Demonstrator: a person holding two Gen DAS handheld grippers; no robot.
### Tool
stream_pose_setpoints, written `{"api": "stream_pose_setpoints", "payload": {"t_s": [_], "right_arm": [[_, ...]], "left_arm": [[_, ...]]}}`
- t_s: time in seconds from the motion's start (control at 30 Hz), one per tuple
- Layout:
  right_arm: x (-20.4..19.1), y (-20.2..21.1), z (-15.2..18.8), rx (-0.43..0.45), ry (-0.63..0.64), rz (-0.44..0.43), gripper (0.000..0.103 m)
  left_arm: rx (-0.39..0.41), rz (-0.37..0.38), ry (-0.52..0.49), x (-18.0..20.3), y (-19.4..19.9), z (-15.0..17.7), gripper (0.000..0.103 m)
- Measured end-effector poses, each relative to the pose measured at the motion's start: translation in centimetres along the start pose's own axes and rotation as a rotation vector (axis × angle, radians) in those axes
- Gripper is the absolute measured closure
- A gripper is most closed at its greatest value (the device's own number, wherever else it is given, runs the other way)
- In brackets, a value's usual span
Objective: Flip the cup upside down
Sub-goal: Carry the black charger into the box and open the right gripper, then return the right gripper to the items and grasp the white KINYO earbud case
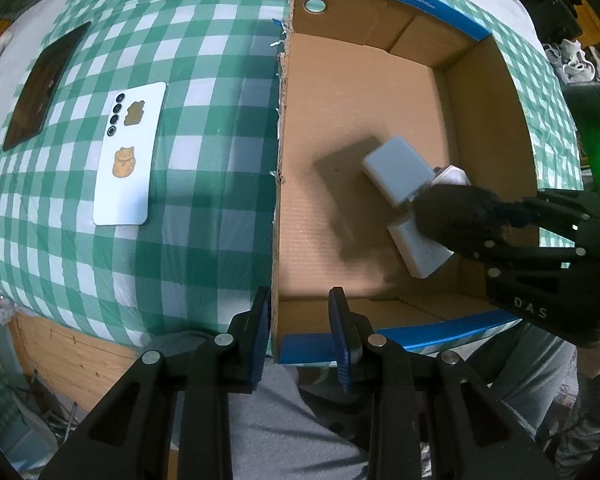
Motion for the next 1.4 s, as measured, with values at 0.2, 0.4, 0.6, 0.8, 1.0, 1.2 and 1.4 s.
{"api": "stream_pose_setpoints", "payload": {"t_s": [0.2,0.4,0.6,0.8,1.0,1.2,1.4], "right_arm": [[-0.3,0.4,-0.1,0.024,0.022,0.023,0.065],[-0.6,2.7,0.2,0.073,0.037,0.017,0.065],[-0.6,5.1,0.4,0.114,0.031,0.011,0.065],[0.7,7.1,0.7,0.145,-0.004,0.001,0.061],[2.5,8.7,1.4,0.162,-0.034,0.001,0.059],[5.6,10.1,1.9,0.186,-0.090,-0.005,0.054],[9.9,10.7,2.3,0.201,-0.182,-0.015,0.054]], "left_arm": [[-0.001,0.002,-0.001,0.0,0.1,0.0,0.074],[-0.001,-0.004,-0.005,0.1,0.0,0.0,0.074],[0.001,-0.001,-0.002,0.2,0.1,0.0,0.074],[-0.001,-0.003,-0.002,0.1,0.0,0.0,0.074],[0.000,-0.004,-0.004,0.2,0.1,0.0,0.074],[0.001,-0.003,-0.003,0.2,0.1,-0.1,0.074],[0.001,-0.006,-0.006,0.1,0.2,-0.1,0.074]]}}
Point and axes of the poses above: each gripper's, at about its wrist camera, not at the fingertips, and y roughly against the way its jaws point, x to its right, z to its underside, the point moved 3 cm from there along -y, roughly the way its jaws point, and after that the axes turned 9 degrees about -z, right-handed, at the moved point
